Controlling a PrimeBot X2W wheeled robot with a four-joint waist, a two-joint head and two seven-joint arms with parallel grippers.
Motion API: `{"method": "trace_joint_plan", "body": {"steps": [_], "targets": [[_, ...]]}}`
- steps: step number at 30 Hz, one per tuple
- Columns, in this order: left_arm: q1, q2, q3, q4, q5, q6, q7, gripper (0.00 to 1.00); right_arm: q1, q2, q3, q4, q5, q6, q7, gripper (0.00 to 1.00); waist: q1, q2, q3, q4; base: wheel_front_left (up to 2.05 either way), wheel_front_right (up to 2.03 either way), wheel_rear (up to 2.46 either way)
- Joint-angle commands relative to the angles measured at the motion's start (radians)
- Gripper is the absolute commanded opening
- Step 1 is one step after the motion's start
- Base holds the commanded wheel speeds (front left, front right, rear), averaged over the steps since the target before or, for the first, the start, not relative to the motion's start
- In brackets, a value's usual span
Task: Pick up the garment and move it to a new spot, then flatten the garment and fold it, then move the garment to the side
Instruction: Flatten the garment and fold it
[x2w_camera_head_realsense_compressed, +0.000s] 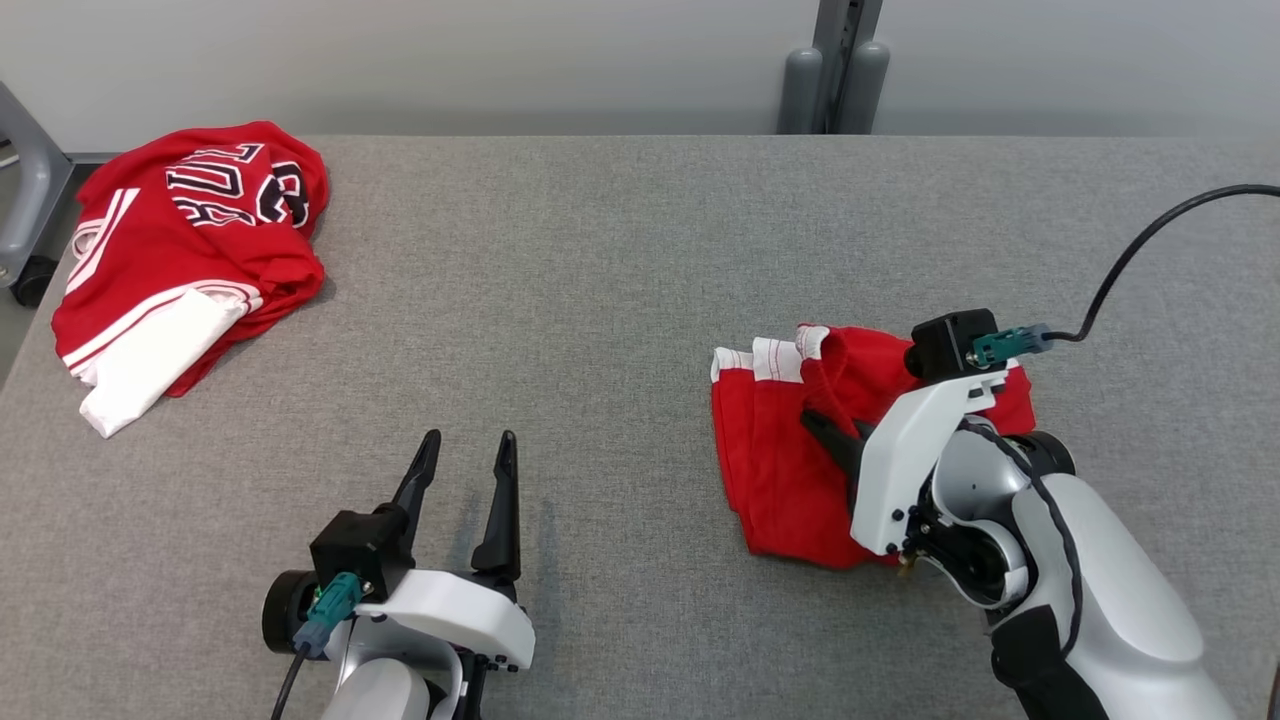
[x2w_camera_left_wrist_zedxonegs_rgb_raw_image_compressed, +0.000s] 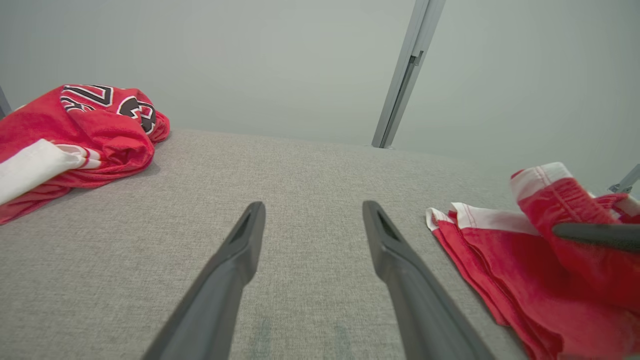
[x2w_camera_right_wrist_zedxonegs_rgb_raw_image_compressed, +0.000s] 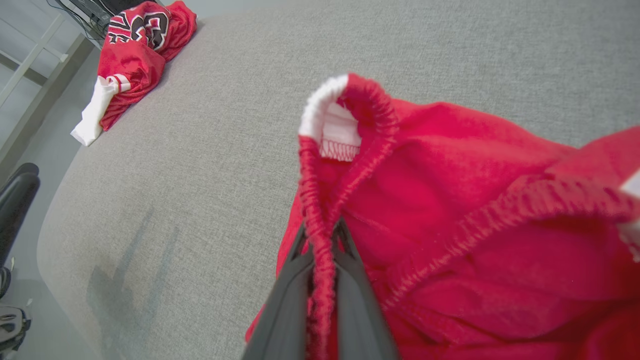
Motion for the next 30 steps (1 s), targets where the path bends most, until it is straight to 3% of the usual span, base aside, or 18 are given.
{"method": "trace_joint_plan", "body": {"steps": [1, 2, 3, 4, 15, 30], "targets": [[-0.022, 0.004, -0.001, 0.001, -0.007, 0.004, 0.000, 1.00, -0.014, -0.002, 0.013, 0.020, 0.000, 0.000, -0.014, 0.11, 0.0000, -0.0001, -0.001, 0.001, 0.00, 0.00, 0.00], [-0.023, 0.004, -0.003, 0.002, -0.007, 0.005, 0.000, 1.00, -0.018, -0.002, 0.023, 0.033, 0.006, 0.000, -0.023, 0.31, 0.0000, -0.0001, -0.001, 0.002, 0.00, 0.00, 0.00], [-0.023, 0.004, -0.005, 0.002, -0.008, 0.004, 0.000, 1.00, -0.023, -0.002, 0.036, 0.041, 0.020, 0.000, -0.033, 0.37, 0.0000, -0.0001, -0.001, 0.002, 0.00, 0.00, 0.00], [-0.024, 0.004, -0.004, 0.003, -0.008, 0.005, 0.000, 1.00, -0.027, -0.002, 0.047, 0.048, 0.030, 0.000, -0.041, 0.99, 0.0000, -0.0001, -0.002, 0.002, 0.00, 0.00, 0.00], [-0.005, 0.004, 0.009, 0.007, 0.003, 0.004, 0.000, 1.00, -0.066, -0.003, 0.087, 0.031, 0.068, 0.000, -0.152, 1.00, 0.0000, -0.0001, -0.019, -0.036, 0.00, 0.00, 0.00], [0.018, 0.004, 0.021, 0.002, 0.023, -0.003, 0.000, 1.00, 0.062, -0.016, -0.084, -0.111, -0.174, 0.000, -0.381, 1.00, 0.0000, -0.0001, -0.034, -0.091, 0.00, 0.00, 0.00]]}}
